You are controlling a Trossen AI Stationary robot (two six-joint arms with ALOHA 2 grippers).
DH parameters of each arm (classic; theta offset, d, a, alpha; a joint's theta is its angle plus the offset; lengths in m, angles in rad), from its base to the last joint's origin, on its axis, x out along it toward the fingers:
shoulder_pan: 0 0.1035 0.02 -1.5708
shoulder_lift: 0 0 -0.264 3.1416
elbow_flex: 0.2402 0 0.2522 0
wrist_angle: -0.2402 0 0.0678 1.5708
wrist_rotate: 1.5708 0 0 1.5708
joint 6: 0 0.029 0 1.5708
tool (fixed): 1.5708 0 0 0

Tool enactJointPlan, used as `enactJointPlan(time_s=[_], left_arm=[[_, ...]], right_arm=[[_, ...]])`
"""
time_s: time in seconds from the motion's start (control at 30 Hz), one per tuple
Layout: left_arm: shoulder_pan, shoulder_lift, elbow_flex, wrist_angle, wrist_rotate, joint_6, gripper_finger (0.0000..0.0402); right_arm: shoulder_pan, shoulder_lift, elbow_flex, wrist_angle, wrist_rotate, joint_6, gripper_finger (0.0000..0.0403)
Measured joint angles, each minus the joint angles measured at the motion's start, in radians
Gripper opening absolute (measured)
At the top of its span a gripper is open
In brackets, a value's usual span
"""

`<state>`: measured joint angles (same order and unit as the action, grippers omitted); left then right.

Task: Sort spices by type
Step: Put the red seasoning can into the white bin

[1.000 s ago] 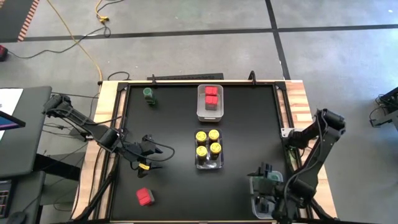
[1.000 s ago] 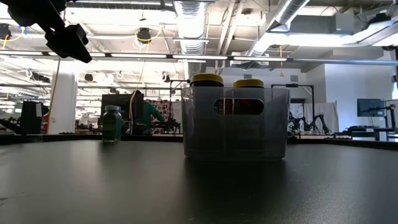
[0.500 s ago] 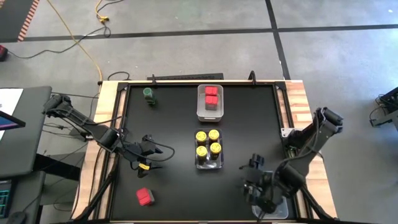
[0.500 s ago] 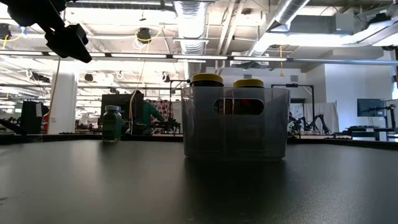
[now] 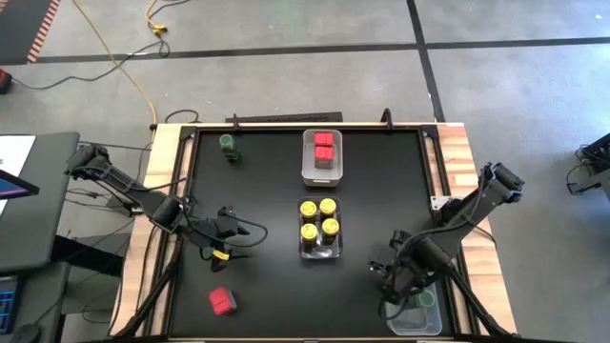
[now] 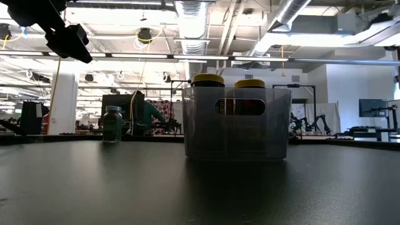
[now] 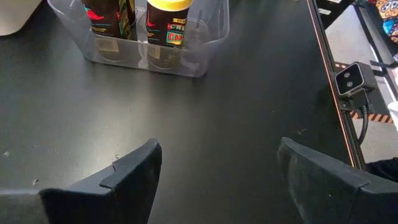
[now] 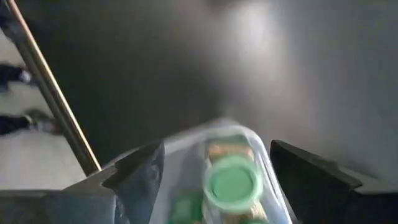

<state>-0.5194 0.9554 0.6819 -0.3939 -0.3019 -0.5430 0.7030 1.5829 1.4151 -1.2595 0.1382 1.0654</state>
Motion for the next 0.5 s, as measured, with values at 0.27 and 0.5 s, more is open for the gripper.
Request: enactJointPlan(time_s=[0.27, 0.5], left_arm=[[0.0, 0.0, 0.0, 0.0, 0.0, 0.0, 0.0308], [0.0, 0.0, 0.0, 0.0, 0.0, 0.0, 0.0308]], right_arm=[[0.038, 0.001, 0.0, -0.093, -0.016, 0.0, 0.0326], [0.063, 0.009, -0.02, -0.071, -0.017, 0.009, 0.0326]])
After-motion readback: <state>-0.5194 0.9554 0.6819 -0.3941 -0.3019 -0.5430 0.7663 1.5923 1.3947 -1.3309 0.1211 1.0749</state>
